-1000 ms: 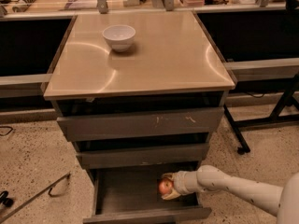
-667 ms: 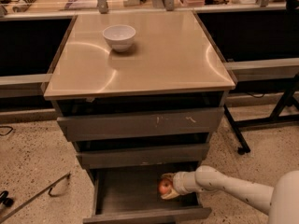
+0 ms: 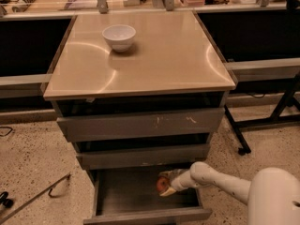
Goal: Place apple into bottom drawer
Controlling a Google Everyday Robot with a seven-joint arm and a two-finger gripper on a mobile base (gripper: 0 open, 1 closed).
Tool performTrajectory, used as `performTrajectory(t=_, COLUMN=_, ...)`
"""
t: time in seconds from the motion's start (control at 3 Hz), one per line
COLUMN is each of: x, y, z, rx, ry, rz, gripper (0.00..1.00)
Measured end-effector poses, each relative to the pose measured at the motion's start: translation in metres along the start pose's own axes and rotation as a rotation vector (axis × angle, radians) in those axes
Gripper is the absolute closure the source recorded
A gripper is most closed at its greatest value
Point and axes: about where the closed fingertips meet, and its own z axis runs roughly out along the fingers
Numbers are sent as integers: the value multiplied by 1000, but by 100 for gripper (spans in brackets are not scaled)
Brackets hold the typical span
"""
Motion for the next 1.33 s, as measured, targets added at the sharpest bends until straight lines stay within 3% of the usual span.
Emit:
performTrajectory(t=0.67, x=34, y=-5, z=40, rx=-21, ry=8, rz=37, gripper=100)
performTrajectory(t=1.33, x=57, y=4, z=70, rx=-74, ry=29, rz=59, gripper=100)
